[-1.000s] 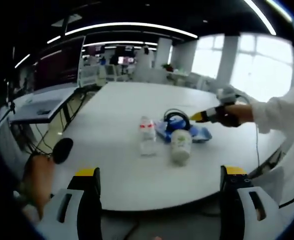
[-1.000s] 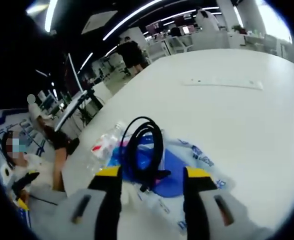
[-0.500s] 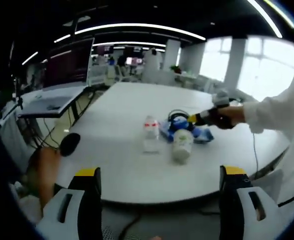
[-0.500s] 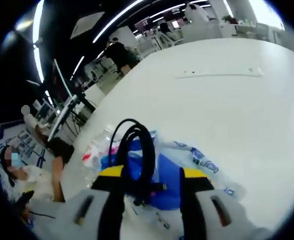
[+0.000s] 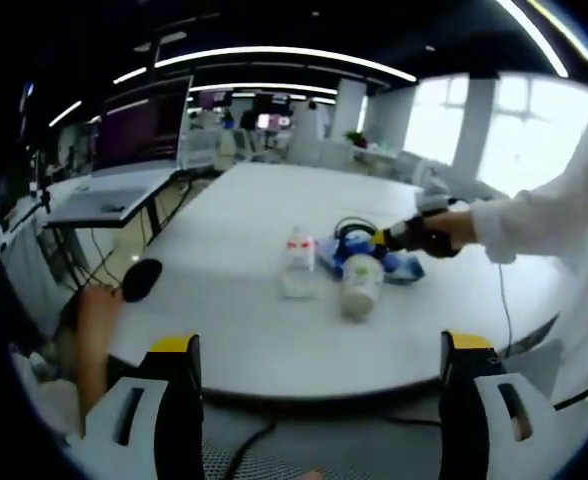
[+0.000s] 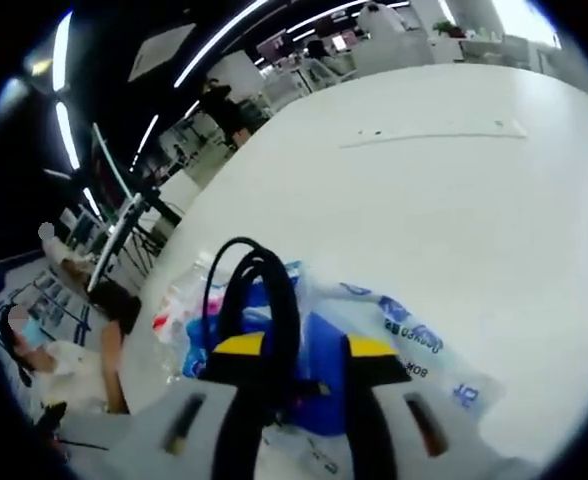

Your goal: Arrange the tabletop items into an orderly group along one side of the table until the central work area is clear of visible clutter.

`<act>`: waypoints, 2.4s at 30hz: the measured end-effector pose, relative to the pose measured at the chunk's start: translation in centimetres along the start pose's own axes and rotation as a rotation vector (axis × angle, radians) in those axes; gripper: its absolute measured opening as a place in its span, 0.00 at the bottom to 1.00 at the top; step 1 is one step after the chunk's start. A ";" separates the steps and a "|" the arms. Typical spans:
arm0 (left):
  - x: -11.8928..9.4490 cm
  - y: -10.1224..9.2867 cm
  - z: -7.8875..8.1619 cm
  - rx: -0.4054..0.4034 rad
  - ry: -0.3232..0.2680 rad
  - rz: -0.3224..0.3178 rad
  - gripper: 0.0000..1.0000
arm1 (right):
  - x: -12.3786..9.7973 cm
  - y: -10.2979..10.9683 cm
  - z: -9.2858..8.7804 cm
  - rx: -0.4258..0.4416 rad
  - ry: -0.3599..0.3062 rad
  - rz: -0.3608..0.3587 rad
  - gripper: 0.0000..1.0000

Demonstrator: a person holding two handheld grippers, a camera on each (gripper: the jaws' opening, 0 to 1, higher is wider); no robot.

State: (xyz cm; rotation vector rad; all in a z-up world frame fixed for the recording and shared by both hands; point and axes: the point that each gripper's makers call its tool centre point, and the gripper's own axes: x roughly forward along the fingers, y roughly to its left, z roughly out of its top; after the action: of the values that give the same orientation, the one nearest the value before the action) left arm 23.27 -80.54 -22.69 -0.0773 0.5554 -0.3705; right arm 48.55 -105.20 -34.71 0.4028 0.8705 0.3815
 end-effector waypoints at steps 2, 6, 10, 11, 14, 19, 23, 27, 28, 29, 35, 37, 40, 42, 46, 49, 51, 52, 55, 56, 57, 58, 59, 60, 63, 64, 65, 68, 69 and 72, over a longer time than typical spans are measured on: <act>-0.2 -0.1 -0.2 -0.004 0.004 0.004 0.96 | 0.2 0.1 0.0 0.011 0.002 0.005 0.22; -0.7 0.0 -0.7 -0.012 0.006 0.014 0.96 | 0.2 0.2 0.0 -0.001 -0.002 -0.004 0.19; -1.2 0.0 -1.0 -0.021 0.004 0.022 0.96 | 0.1 0.2 0.3 0.006 -0.028 -0.004 0.17; -1.3 -0.1 -0.9 -0.023 0.002 0.024 0.96 | 0.0 0.2 0.4 0.010 -0.037 -0.002 0.16; -1.6 -0.4 -0.7 -0.029 -0.010 0.024 0.96 | -0.3 0.3 1.4 0.085 -0.093 -0.010 0.06; -1.6 -0.5 -0.5 -0.025 -0.020 0.022 0.96 | -0.9 0.7 0.7 0.093 -0.073 0.033 0.05; -1.4 -0.8 -0.6 -0.022 -0.021 0.013 0.96 | -1.7 0.3 0.7 0.163 -0.097 0.049 0.04; -1.2 -1.0 -0.6 -0.015 -0.018 0.002 0.96 | -2.7 0.2 1.0 0.257 -0.134 0.070 0.04; -1.1 -1.0 -0.5 -0.015 -0.020 0.001 0.96 | -3.0 0.1 1.1 0.285 -0.146 0.078 0.04; -1.1 -1.1 -0.5 -0.015 -0.021 -0.002 0.96 | -3.2 0.0 1.2 0.306 -0.153 0.082 0.04; -0.9 -1.3 -0.3 -0.016 -0.031 -0.017 0.96 | -5.0 -0.2 1.7 0.377 -0.193 0.103 0.04; -0.8 -1.3 -0.3 -0.013 -0.030 -0.020 0.96 | -5.7 0.1 1.8 0.387 -0.205 0.114 0.04; -0.6 -1.6 -0.3 -0.009 -0.029 -0.034 0.96 | -6.6 0.2 2.2 0.408 -0.223 0.126 0.04; -0.4 -1.9 -0.3 -0.004 -0.027 -0.044 0.96 | -7.2 0.1 2.4 0.431 -0.237 0.136 0.04; 0.2 -2.4 -0.1 0.004 -0.025 -0.068 0.96 | -8.1 -0.1 2.5 0.471 -0.247 0.157 0.04; 0.5 -2.7 0.1 0.012 -0.026 -0.084 0.96 | -8.6 -0.3 2.4 0.470 -0.249 0.152 0.04; 0.7 -2.8 0.2 0.015 -0.028 -0.092 0.96 | -8.9 -0.5 2.3 0.488 -0.255 0.158 0.04; 0.7 -2.8 0.2 0.017 -0.028 -0.095 0.96 | -9.2 -0.6 2.3 0.503 -0.261 0.160 0.04; 0.9 -2.9 0.3 0.022 -0.029 -0.105 0.96 | -9.6 -0.8 2.4 0.509 -0.273 0.160 0.04; 0.9 -2.9 0.3 0.021 -0.028 -0.108 0.96 | -9.9 -0.9 2.3 0.512 -0.275 0.159 0.04; 1.0 -2.9 0.2 0.022 -0.025 -0.112 0.96 | -10.0 -1.0 2.2 0.515 -0.277 0.158 0.04; 1.0 -2.9 0.2 0.024 -0.023 -0.114 0.96 | -10.1 -1.0 2.1 0.517 -0.279 0.159 0.04; 1.0 -3.0 0.1 0.026 -0.021 -0.118 0.96 | -10.3 -1.1 2.0 0.522 -0.281 0.159 0.04; 1.0 -3.0 0.1 0.027 -0.020 -0.119 0.96 | -10.5 -1.1 1.9 0.525 -0.282 0.158 0.04; 1.1 -3.0 0.0 0.028 -0.018 -0.125 0.96 | -10.8 -1.4 1.4 0.533 -0.282 0.156 0.04; 1.1 -3.1 0.0 0.029 -0.018 -0.127 0.96 | -10.9 -1.5 1.3 0.534 -0.281 0.154 0.04; 1.1 -3.1 0.0 0.029 -0.018 -0.128 0.96 | -10.9 -1.5 1.1 0.534 -0.279 0.151 0.04; 1.1 -3.0 0.0 0.031 -0.015 -0.132 0.96 | -11.0 -1.7 0.4 0.552 -0.273 0.143 0.04; 1.1 -3.0 0.0 0.031 -0.016 -0.133 0.96 | -11.0 -1.8 0.3 0.555 -0.271 0.140 0.04; 1.1 -2.9 0.0 0.032 -0.016 -0.134 0.96 | -10.9 -2.0 -0.6 0.549 -0.250 0.118 0.04</act>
State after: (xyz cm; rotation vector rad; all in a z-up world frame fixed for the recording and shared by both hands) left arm 23.22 -83.68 -22.71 -0.0869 0.5301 -0.5089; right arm 41.97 -111.96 -28.94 0.9907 0.6988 0.1878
